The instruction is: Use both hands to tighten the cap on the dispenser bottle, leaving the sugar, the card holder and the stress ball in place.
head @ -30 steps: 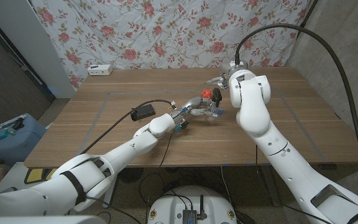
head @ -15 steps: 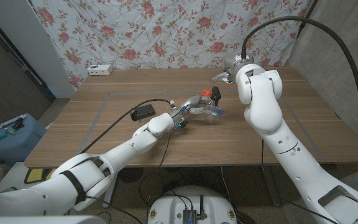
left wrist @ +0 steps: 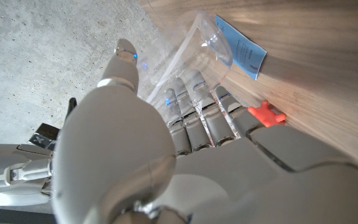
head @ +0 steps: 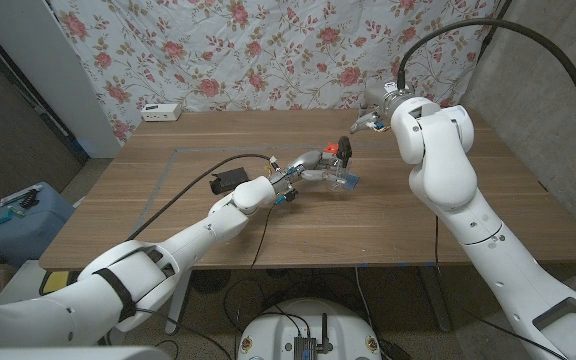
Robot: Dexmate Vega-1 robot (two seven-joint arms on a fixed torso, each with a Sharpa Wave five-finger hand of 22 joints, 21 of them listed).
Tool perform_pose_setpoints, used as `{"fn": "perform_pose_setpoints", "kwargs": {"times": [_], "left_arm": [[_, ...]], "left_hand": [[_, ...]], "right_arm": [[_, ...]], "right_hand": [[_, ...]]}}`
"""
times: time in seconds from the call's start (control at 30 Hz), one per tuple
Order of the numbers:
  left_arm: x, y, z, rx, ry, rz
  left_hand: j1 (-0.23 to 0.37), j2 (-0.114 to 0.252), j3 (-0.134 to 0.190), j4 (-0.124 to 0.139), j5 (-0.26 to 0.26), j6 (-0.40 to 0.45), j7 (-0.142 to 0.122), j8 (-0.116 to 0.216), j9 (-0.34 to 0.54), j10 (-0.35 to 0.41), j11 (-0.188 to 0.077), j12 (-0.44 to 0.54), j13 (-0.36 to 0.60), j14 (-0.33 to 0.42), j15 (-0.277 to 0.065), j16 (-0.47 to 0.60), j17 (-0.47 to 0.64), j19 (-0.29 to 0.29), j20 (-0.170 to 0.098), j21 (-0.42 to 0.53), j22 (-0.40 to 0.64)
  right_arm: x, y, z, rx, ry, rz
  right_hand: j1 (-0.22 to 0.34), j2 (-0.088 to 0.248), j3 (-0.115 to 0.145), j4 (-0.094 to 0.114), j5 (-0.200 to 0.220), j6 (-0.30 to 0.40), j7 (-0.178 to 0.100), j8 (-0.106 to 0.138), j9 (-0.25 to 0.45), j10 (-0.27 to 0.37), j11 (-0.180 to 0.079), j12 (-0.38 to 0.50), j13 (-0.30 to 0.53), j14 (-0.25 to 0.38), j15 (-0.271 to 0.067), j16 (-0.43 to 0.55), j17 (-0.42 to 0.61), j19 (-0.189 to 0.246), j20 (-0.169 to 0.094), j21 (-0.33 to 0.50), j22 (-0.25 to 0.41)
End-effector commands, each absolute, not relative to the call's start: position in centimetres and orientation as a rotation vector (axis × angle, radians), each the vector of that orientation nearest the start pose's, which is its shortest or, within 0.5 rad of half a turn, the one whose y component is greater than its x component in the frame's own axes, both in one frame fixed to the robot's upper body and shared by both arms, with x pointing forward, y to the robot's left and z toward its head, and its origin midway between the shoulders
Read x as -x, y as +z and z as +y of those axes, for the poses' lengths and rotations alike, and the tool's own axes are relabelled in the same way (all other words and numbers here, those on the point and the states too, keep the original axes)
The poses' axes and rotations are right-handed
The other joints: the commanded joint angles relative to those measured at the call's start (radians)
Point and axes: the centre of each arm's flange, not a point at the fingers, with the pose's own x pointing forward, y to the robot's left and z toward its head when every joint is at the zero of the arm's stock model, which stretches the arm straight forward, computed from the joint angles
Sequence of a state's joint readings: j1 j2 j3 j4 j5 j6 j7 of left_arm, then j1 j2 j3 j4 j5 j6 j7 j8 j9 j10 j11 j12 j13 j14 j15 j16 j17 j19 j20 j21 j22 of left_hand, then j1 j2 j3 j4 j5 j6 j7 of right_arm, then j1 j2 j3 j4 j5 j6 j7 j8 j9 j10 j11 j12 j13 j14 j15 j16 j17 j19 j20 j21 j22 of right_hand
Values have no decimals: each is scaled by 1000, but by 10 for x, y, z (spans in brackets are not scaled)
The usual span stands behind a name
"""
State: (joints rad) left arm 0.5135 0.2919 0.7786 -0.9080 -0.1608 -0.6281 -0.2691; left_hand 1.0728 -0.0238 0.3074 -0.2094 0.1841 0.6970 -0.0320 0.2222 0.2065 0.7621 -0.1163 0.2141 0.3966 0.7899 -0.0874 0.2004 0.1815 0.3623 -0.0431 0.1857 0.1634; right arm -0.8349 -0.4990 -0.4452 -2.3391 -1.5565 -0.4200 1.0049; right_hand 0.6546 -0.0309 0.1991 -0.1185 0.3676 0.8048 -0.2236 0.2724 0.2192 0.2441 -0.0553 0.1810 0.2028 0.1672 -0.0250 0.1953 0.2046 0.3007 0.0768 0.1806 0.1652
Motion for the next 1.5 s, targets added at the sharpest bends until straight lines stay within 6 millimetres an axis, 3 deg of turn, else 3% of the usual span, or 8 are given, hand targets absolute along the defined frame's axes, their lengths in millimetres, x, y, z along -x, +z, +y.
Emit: {"fn": "perform_pose_setpoints", "kwargs": {"times": [0.03,0.4,0.8,1.13,1.23,1.5], "left_arm": [[-662,-20,79,-643,-783,-768],[-665,-14,77,-672,-809,-767],[-668,-11,75,-682,-827,-758],[-670,-10,71,-689,-832,-758],[-671,-10,70,-690,-836,-756],[-672,-10,69,-697,-840,-751]], "left_hand": [[-57,95,61,57,-1,121,-28,7,4,12,-6,5,5,3,-81,0,-1,1,-80,0,3],[-58,94,61,57,-2,122,-27,7,4,13,-5,5,4,3,-81,0,0,1,-80,0,3],[-60,94,61,58,-2,123,-26,7,4,15,-5,5,4,4,-80,0,0,2,-79,0,3],[-60,94,62,58,-3,125,-28,7,4,15,-5,4,5,5,-80,0,0,2,-79,0,3],[-60,95,63,57,-3,125,-29,7,4,15,-5,4,5,6,-80,0,1,2,-79,0,3],[-63,96,63,59,-3,124,-28,6,4,16,-5,4,5,5,-80,0,1,2,-79,0,3]], "right_arm": [[-438,130,-164,1854,-250,-454],[-438,129,-166,1894,-165,-512],[-439,126,-163,1899,-88,-551],[-441,125,-161,1867,-27,-574],[-442,123,-161,1845,-12,-581],[-445,121,-160,1823,18,-585]], "right_hand": [[33,-9,9,-22,19,-16,1,-7,5,-30,-16,-4,3,-13,-1,-2,2,-4,-5,5,4],[145,-41,25,-56,64,-124,1,-44,5,-132,-13,-3,4,-63,5,-3,3,-3,-10,7,4],[234,-67,30,-53,107,-206,1,-66,4,-214,-2,-2,4,-148,50,-10,5,-23,-11,3,4],[296,-66,39,-54,132,-227,0,-65,4,-259,-8,0,4,-182,64,-8,6,-41,-17,1,4],[333,-67,44,-56,144,-222,0,-58,6,-271,-23,4,3,-197,68,-7,4,-67,-21,-3,3],[373,-67,47,-53,157,-207,0,-49,7,-292,-24,4,2,-221,80,-7,4,-90,-19,-3,3]]}}
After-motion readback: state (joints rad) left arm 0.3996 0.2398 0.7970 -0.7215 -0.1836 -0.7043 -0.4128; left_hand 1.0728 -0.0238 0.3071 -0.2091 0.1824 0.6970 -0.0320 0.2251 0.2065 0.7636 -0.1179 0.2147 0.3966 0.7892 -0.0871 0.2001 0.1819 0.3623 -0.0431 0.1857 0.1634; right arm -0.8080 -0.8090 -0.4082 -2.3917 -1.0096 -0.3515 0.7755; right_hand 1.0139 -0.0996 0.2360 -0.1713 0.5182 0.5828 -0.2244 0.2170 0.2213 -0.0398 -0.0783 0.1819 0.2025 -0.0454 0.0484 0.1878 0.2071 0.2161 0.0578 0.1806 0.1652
